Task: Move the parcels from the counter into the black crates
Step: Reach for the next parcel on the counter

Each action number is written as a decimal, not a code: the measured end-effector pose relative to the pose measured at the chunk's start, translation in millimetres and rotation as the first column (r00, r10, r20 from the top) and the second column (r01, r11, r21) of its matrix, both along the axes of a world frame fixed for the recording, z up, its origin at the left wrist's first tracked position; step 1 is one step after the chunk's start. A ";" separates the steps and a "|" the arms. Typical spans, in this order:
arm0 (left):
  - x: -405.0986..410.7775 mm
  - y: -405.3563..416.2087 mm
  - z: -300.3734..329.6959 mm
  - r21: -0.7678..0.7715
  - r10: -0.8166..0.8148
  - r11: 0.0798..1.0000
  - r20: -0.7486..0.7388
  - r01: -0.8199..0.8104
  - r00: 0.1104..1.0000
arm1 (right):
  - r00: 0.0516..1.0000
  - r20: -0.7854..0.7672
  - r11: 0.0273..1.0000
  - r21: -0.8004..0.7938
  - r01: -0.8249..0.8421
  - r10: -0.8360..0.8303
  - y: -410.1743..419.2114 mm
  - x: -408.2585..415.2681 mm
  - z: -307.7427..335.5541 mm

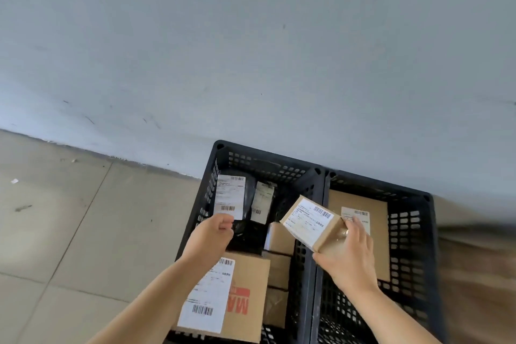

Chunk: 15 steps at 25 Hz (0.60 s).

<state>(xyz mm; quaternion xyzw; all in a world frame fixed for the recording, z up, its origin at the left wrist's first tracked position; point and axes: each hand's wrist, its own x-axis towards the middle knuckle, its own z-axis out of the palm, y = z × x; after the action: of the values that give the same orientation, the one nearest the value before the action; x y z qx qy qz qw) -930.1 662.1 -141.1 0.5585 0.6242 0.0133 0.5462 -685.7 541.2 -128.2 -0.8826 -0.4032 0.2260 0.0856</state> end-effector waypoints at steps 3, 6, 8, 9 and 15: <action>10.7 9.2 -38.2 -0.014 -0.118 0.993 -0.028 0.117 0.993 | 0.990 0.093 0.994 -0.009 -0.109 0.109 26.1 -9.0 -34.4; 25.1 23.6 -78.6 0.066 -0.266 0.959 -0.121 0.275 0.957 | 0.937 0.260 0.969 0.022 -0.248 0.234 54.1 -8.1 -75.7; 33.7 32.9 -106.0 0.130 -0.355 0.915 -0.195 0.383 0.914 | 0.875 0.362 0.938 0.002 -0.347 0.323 69.1 -2.6 -104.8; 37.9 37.2 -118.4 0.153 -0.402 0.885 -0.226 0.440 0.887 | 0.842 0.393 0.919 -0.022 -0.394 0.370 75.9 0.2 -116.8; 63.0 55.2 -188.4 0.122 -0.695 0.525 -0.510 0.842 0.507 | 0.667 0.427 0.792 -0.314 -0.524 0.610 106.1 4.3 -192.0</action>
<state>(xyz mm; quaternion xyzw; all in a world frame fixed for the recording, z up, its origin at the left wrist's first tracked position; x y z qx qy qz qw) -867.2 717.4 -329.5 0.8580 0.3863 -0.2371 0.2416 -681.4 647.4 -320.2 -0.7434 -0.6456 0.0332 -0.1717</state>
